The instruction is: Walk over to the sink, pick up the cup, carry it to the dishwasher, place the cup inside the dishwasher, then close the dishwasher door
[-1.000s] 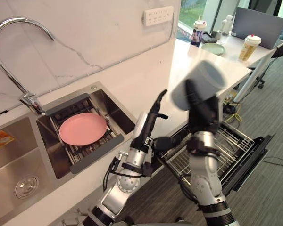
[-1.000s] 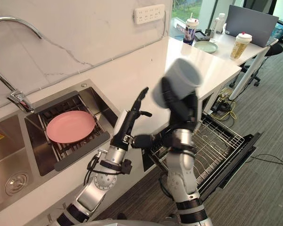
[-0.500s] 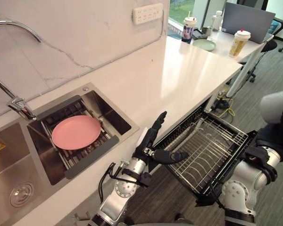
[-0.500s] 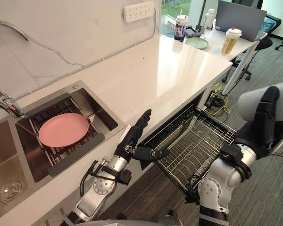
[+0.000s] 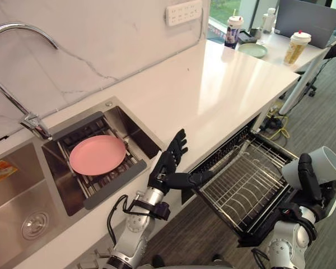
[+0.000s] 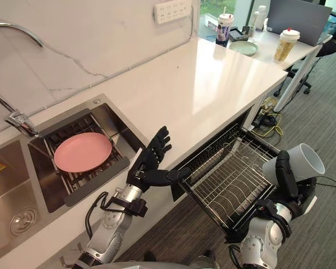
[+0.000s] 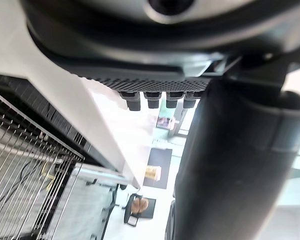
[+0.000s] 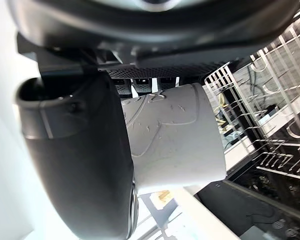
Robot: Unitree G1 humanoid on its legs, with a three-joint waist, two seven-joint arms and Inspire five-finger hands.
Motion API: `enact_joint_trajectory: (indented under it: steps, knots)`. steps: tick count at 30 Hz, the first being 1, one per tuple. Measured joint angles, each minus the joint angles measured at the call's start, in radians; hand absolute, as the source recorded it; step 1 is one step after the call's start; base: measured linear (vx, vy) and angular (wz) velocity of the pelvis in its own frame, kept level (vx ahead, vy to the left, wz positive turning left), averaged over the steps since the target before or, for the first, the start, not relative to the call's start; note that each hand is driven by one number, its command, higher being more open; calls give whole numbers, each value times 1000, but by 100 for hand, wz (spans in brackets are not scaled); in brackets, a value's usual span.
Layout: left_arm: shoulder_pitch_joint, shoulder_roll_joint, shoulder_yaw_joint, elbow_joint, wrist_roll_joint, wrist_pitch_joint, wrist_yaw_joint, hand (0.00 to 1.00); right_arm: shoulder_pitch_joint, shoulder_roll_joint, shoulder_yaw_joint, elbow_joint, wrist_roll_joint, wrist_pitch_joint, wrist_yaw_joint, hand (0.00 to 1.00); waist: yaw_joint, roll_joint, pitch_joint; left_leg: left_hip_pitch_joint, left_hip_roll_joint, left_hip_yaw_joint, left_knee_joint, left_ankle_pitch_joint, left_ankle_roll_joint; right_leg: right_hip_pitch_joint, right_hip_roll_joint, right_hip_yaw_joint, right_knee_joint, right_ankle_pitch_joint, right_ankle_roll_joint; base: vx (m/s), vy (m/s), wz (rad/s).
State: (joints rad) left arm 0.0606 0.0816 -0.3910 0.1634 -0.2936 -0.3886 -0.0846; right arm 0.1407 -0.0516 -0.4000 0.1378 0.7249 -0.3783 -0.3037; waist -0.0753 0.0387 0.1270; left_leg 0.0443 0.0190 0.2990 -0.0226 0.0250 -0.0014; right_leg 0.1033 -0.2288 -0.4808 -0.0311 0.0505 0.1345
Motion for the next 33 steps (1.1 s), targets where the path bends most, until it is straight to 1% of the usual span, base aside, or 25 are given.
enact_joint_trajectory:
  steps: [3,5,6,8,10,11,12,13,14,15,16,17,18,19,20,21,22,23,24,25,26,27,30,31,33]
  knots:
    - [5,-30,40,-5,-1,-37,3,100,-1,0,31,4,0,-1,7,0,-17,0,26,-2,0,-18,1,5,0,8,4,-19,0,-2,1,-32,-18,17]
    - [3,-31,47,-13,-3,-66,23,100,-1,2,47,4,0,-1,17,0,-21,0,43,-2,1,-19,0,7,-1,9,7,-19,0,-3,1,-15,-6,4]
    - [3,-31,51,-26,-2,-70,49,100,0,4,56,4,-1,-5,23,0,-23,4,51,-1,2,-19,0,7,-1,10,8,-19,0,-3,0,0,0,0]
    - [10,-31,52,-53,2,-70,62,100,1,14,58,4,-2,-8,35,0,-26,4,67,-1,4,-21,1,9,-2,11,11,-20,0,-3,0,-2,-9,2]
    - [14,-32,49,-76,30,-71,99,100,3,21,63,4,-4,-8,46,0,-34,6,81,-3,7,-27,3,15,-3,14,14,-25,1,-5,-3,-14,-29,8]
    - [12,-31,51,-97,52,-71,148,100,10,26,64,4,-9,-8,58,0,-38,8,87,-8,11,-31,10,15,-4,12,17,-28,7,-8,-7,-28,-42,10]
    - [8,-34,88,-133,57,-77,209,100,23,30,64,4,-18,-8,69,0,-39,10,89,-15,17,-36,19,15,-5,8,20,-32,18,-15,-11,-27,-40,10]
    - [3,-36,124,-155,56,-86,237,100,31,32,64,4,-22,-8,74,0,-38,11,90,-19,21,-39,24,14,-7,6,22,-34,24,-19,-14,-22,-41,7]
    - [-5,-37,205,-208,34,-117,281,100,37,38,63,4,-25,-7,83,0,-37,13,95,-22,29,-39,36,10,-12,0,23,-32,45,-32,-18,-33,-46,0]
    - [-6,-36,276,-270,-4,-161,305,100,40,42,61,4,-37,-7,86,0,-32,13,103,-27,34,-39,61,-4,-15,-6,23,-27,69,-48,-23,-37,-34,-6]
    - [-5,-35,305,-304,-20,-185,314,100,43,45,57,4,-46,-6,87,0,-25,13,103,-31,37,-36,74,-12,-18,-13,23,-22,80,-57,-26,-36,-26,-12]
    - [0,-33,327,-358,-46,-218,320,100,46,46,55,2,-53,-6,87,0,-15,13,103,-36,42,-33,90,-20,-18,-20,23,-14,94,-69,-32,-12,-14,-14]
    - [8,-30,327,-426,-73,-260,316,100,47,45,53,0,-60,-5,87,0,0,14,103,-40,45,-30,101,-28,-20,-27,22,-6,105,-75,-34,-2,-16,-23]
    - [19,-32,312,-482,-79,-288,299,100,44,44,55,-9,-66,-1,90,0,16,14,103,-46,49,-15,114,-39,-20,-40,23,10,111,-76,-34,7,-4,-32]
    - [29,-32,294,-511,-79,-301,280,100,39,45,61,-15,-76,5,101,0,25,14,102,-51,54,-3,133,-55,-20,-49,22,25,119,-79,-34,17,14,-43]
    - [35,-31,268,-525,-79,-302,261,100,34,45,67,-21,-90,13,112,0,32,16,102,-60,66,12,171,-86,-19,-58,22,43,138,-90,-34,34,25,-46]
    - [37,-29,229,-520,-79,-294,236,100,31,44,80,-31,-95,23,124,0,30,20,103,-80,87,24,254,-139,-16,-73,20,64,190,-120,-31,34,29,-39]
    - [38,-27,207,-515,-79,-287,227,100,32,44,85,-34,-101,25,129,0,30,23,103,-89,101,31,299,-166,-18,-79,19,73,219,-139,-30,33,49,-41]
    - [38,-23,167,-498,-79,-269,210,100,31,45,90,-37,-110,26,135,0,28,25,101,-101,124,48,373,-207,-22,-91,15,94,277,-167,-19,45,53,-27]
    - [31,-20,127,-472,-79,-252,195,100,31,44,85,-40,-122,26,134,0,17,23,99,-104,126,58,397,-216,-20,-97,1,97,314,-185,-17,55,44,-15]
    - [26,-20,113,-460,-80,-239,191,100,32,44,79,-45,-125,26,134,0,7,24,95,-102,121,61,386,-216,-20,-102,-4,97,320,-189,-17,70,11,6]
    - [11,-19,90,-430,-81,-222,188,100,30,44,63,-50,-130,26,133,0,-3,24,92,-87,104,63,349,-205,-21,-109,-16,98,325,-193,-14,60,-6,7]
    - [-9,-18,67,-391,-122,-177,188,100,51,44,31,-50,-143,26,124,0,-17,22,92,-31,74,69,255,-167,-27,-109,-32,115,341,-193,-17,71,-25,-3]
    - [-9,-18,68,-392,-123,-175,189,100,56,43,25,-50,-143,26,124,0,-19,21,92,-23,71,72,242,-161,-29,-111,-32,120,345,-193,-18,41,-32,-17]
    - [-9,-13,84,-394,-120,-175,191,100,61,36,13,-50,-140,26,132,0,-18,20,90,8,69,109,191,-146,-35,-136,-34,110,363,-188,-30,36,-32,-40]
